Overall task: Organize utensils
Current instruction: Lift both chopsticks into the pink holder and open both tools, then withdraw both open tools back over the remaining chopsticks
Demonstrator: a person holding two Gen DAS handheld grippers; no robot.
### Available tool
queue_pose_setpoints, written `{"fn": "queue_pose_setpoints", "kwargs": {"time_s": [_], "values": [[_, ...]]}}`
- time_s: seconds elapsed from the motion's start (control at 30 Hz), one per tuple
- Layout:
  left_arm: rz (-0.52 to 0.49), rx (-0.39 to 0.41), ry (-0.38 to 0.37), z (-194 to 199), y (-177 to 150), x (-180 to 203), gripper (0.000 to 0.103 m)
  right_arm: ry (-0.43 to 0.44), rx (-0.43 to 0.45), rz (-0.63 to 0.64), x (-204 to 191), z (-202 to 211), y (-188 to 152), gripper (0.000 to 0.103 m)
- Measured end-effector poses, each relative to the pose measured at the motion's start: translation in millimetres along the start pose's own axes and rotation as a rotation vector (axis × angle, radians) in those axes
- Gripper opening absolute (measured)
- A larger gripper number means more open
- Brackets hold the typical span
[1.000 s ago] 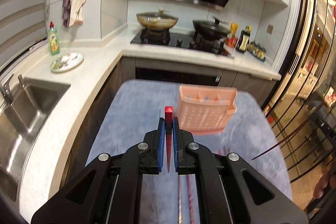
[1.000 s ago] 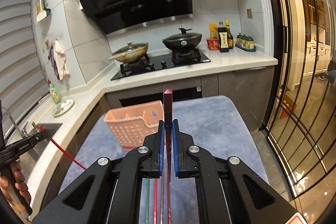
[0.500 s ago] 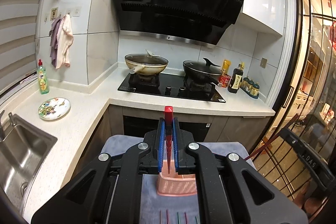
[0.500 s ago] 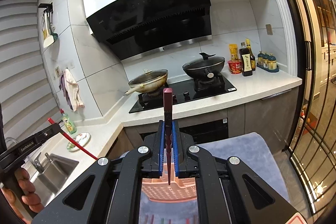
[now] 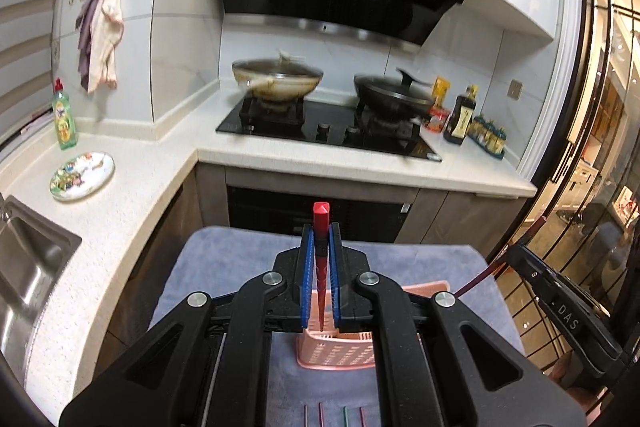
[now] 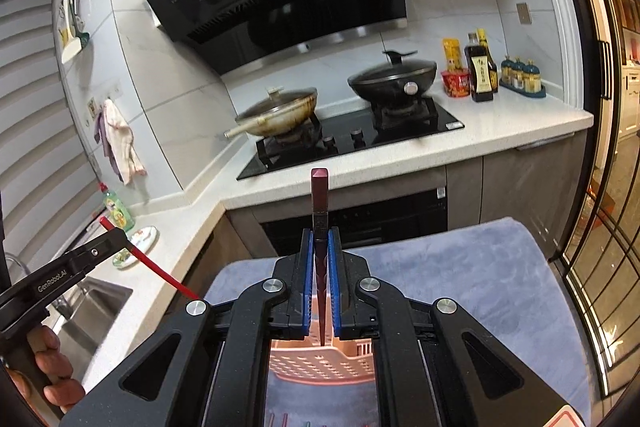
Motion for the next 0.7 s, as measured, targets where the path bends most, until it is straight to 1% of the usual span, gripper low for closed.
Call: {"fn": "queue_pose_setpoints", "kwargs": {"time_s": [0.2,0.3,0.43,0.53,0.57,0.7], "values": [[0.009,-0.056,0.014,-19.1,-14.9,-3.2,0.007,-0.015,-0.037,-0.005,7.0,-14.9,-9.9,0.007],[0.026,-0.074,0.026,-22.5,-20.2,-8.7,0.007,-0.019,-0.021,-0.012,8.8,-9.8,-7.5,0.01],[0.04,-0.075,0.02,-17.1,-23.2,-12.8,0.008,-0.02,-0.005,-0.01,9.3,1.8,-4.3,0.011],[0.046,-0.071,0.021,-10.4,-24.4,-14.8,0.011,-0.014,0.007,-0.012,9.3,14.6,-4.2,0.011],[0.046,-0.068,0.023,-6.1,-25.5,-15.8,0.014,-0.012,0.01,-0.012,9.4,19.5,-5.3,0.011],[0.053,-0.062,0.027,11.9,-33.1,-20.5,0.016,-0.009,0.009,-0.004,10.0,39.4,-16.9,0.011]]}}
Point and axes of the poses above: each gripper's, at about its wrist camera, not at the fingertips, and z roughly against the way its jaws point, x to its right, y to its top, the point moved 6 cm from there along -z, roughly the way its jaws point, and after that the axes turned 5 degrees about -x, right-handed, at the moved point
